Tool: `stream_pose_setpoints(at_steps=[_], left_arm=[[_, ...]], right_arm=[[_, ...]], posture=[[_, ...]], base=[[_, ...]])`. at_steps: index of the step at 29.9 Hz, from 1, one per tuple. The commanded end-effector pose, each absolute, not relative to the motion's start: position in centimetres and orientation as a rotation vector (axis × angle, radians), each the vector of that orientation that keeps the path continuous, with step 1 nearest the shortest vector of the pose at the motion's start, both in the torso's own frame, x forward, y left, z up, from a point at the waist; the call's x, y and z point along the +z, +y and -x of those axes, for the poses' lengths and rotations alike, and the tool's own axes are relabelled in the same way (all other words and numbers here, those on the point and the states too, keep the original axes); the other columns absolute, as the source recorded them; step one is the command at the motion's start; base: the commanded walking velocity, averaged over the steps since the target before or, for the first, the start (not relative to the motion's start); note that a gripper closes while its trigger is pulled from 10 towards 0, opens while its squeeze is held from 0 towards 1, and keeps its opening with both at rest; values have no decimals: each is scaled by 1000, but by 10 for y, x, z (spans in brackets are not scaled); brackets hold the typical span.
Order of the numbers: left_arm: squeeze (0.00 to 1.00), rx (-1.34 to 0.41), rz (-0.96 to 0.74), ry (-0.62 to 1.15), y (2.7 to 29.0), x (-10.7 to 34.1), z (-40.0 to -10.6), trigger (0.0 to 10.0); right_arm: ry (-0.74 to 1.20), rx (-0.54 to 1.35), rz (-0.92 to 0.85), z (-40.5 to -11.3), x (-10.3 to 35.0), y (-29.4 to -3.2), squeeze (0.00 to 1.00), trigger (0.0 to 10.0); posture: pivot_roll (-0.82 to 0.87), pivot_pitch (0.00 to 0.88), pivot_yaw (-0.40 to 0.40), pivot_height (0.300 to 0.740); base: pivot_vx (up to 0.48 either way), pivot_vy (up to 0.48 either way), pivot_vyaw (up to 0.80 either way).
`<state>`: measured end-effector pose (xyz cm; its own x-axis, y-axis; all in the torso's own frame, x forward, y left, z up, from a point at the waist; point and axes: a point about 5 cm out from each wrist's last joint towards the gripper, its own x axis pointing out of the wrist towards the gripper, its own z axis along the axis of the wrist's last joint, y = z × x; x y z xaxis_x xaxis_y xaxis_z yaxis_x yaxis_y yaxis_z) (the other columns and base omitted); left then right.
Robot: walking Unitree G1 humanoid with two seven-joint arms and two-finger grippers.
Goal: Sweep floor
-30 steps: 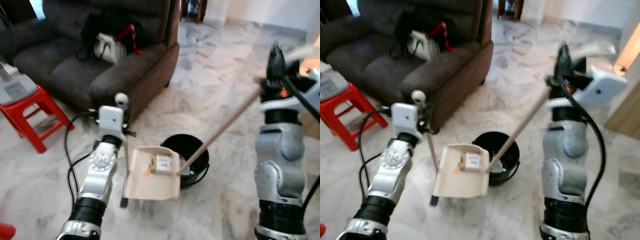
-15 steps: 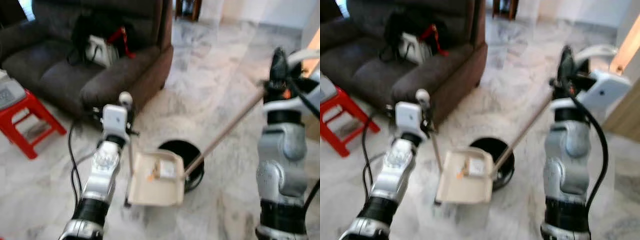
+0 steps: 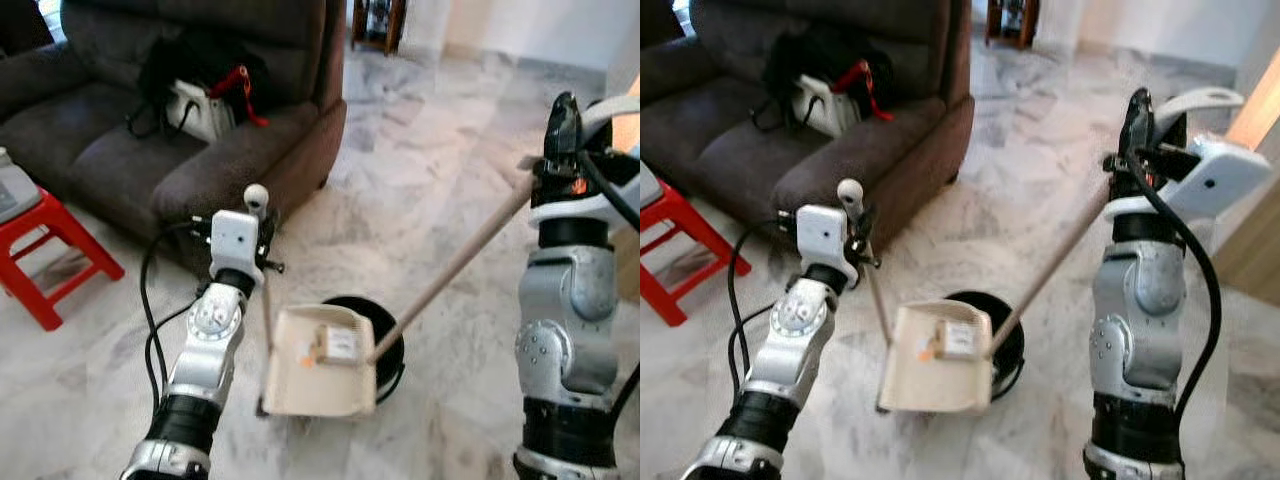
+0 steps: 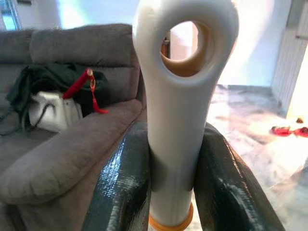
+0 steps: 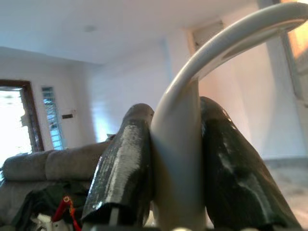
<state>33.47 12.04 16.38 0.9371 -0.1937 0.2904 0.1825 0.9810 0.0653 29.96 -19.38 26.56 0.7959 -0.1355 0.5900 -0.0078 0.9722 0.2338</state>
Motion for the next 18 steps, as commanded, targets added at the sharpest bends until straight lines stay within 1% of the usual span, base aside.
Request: stream_pose_setpoints(at_steps=[1,18], left_arm=[[0,-193,-40,-346,123,175,-335,10000],[0,-194,-39,-348,123,175,-335,10000]], right_arm=[[-716,-33,-280,-295,280,-185,0,10000],[-711,-28,-281,-296,280,-184,0,10000]], posture=[[96,70,-5,740],[97,72,-3,740]], base=[[277,0,0],[281,0,0]])
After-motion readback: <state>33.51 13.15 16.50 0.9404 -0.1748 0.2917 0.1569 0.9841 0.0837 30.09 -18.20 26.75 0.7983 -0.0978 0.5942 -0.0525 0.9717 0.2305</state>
